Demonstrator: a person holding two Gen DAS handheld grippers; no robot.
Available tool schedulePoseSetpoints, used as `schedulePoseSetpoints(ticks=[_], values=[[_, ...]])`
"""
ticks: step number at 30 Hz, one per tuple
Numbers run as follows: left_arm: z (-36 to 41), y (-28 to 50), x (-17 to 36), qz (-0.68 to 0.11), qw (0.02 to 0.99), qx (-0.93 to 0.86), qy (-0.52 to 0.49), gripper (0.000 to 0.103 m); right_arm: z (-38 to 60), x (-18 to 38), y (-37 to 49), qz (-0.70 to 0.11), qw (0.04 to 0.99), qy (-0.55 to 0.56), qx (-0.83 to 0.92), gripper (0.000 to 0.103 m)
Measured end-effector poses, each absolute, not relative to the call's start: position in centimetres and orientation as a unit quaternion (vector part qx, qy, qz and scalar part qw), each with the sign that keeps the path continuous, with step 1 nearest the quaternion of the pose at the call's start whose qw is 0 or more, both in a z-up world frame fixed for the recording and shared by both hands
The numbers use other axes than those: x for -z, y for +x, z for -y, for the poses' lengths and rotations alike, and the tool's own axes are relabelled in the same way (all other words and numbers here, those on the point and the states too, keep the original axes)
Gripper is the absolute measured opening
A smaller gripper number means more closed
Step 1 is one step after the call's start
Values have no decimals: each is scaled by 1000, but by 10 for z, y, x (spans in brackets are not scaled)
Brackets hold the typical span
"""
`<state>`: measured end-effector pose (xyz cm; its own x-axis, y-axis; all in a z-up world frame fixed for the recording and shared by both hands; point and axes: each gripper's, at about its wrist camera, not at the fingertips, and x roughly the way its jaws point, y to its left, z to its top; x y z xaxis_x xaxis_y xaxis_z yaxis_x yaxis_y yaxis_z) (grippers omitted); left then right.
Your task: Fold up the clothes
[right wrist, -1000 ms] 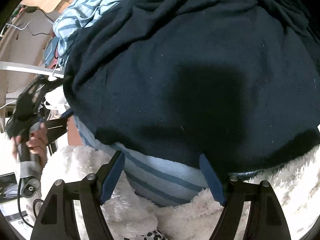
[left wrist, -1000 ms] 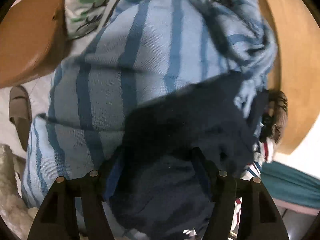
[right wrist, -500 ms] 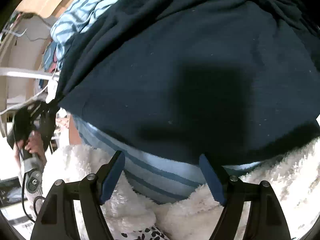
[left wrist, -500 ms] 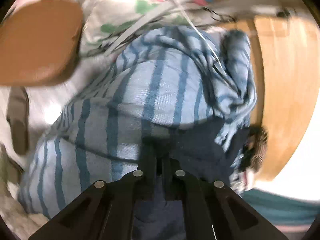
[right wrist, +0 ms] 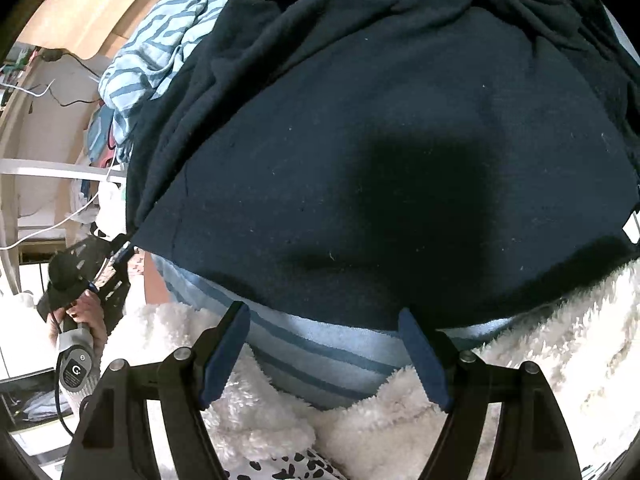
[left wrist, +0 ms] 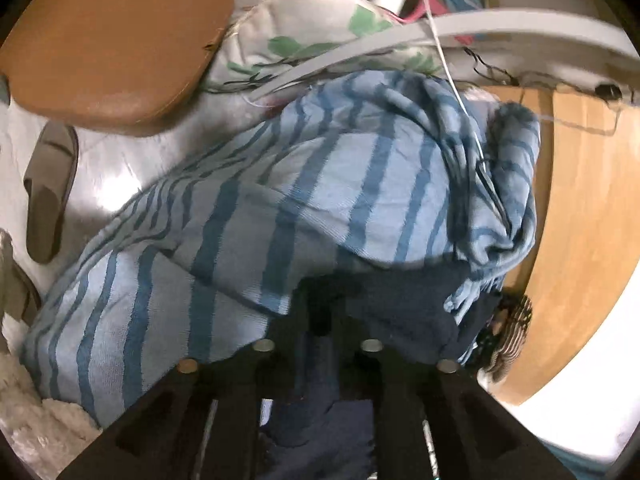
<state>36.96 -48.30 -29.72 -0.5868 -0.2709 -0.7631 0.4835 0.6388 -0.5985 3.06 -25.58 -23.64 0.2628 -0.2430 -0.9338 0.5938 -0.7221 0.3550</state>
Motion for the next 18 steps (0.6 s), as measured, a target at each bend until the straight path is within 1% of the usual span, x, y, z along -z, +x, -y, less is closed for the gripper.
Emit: schedulePoseSetpoints(ticks=[1, 4, 6, 7, 8, 13, 18], values=[[482, 373, 296, -785, 453, 417, 65, 24, 259, 236, 33, -122, 353, 711, 596, 80], [478, 392, 281, -766, 492, 412, 51, 29, 262, 231, 35, -117, 357, 707, 600, 80], [475, 401, 275, -766, 492, 413, 35, 38, 262, 224, 36, -109, 362, 701, 604, 80], [474, 404, 274, -766, 490, 414, 34, 46, 263, 223, 36, -107, 363, 700, 606, 80], [473, 406, 272, -766, 489, 415, 32, 51, 264, 221, 37, -105, 366, 698, 607, 80], [476, 392, 278, -781, 448, 431, 53, 52, 264, 223, 38, -121, 369, 699, 601, 80], [484, 346, 295, -787, 389, 460, 135, 52, 268, 236, 46, -139, 366, 705, 592, 80]])
